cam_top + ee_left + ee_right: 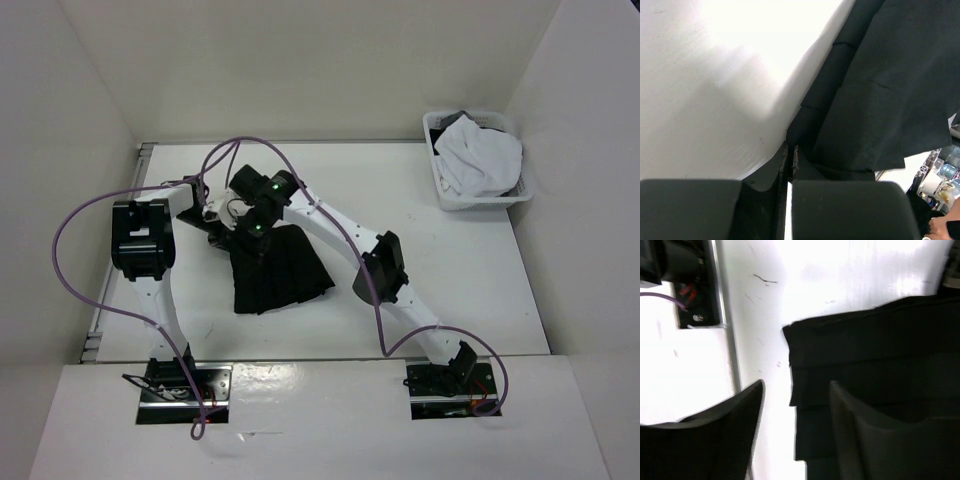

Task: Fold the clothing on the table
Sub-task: Fold the skirt

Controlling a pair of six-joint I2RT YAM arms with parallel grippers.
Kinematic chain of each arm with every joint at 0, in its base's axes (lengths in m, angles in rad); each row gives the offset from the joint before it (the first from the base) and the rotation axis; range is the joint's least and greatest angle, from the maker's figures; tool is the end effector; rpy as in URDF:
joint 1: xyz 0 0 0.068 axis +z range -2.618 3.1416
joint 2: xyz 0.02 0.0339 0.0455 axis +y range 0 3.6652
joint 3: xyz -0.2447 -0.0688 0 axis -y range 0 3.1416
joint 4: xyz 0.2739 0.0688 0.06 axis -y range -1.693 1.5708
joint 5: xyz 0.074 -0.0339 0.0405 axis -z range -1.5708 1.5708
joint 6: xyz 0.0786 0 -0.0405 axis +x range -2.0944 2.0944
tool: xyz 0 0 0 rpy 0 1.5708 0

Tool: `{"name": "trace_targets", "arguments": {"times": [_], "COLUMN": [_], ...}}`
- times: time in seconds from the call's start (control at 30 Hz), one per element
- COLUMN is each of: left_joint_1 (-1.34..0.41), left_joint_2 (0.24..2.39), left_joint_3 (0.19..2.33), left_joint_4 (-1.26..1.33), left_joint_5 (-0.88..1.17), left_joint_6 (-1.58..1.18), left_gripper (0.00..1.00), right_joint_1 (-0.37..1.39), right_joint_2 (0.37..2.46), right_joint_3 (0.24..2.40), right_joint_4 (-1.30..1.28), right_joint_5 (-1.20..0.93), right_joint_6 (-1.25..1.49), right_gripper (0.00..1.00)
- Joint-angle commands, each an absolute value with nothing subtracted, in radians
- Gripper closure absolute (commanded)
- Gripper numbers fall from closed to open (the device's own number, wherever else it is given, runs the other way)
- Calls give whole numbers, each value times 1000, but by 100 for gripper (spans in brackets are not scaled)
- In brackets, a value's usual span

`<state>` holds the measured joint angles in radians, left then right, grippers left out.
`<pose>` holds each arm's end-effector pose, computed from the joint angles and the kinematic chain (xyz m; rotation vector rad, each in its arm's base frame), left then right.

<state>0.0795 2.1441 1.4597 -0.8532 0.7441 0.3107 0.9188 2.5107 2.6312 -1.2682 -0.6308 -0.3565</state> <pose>0.4102 -0.0207 0.0606 0.3381 2.7561 -1.0541 0.2900 0.4564 0.2250 -1.7825 2.0838 1.0205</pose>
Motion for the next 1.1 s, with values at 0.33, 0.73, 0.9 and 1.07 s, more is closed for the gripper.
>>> {"name": "trace_targets", "arguments": {"times": [0.33,0.73,0.9,1.07], "left_joint_1": [97,356,520,494], "left_joint_2": [2103,1984,1858,1678], "left_joint_3": [1447,1427,1428,1469], "left_joint_4": [-845,-945,-1034,-1075], "left_joint_5": [723,618,610,721], "left_joint_6": [328,455,537,513], "left_gripper": [82,27,15,7], "right_joint_1": [953,734,566,367], "right_joint_2": [2398,2126,1924,1744], "right_joint_3": [2648,2275,1964,1690], "right_joint_4": [-1292,-1223,-1082,-953], "right_joint_5": [-598,-528,-476,-420], "right_joint_6": [-385,-414,-405,-347], "right_gripper": [22,21,21,10]}}
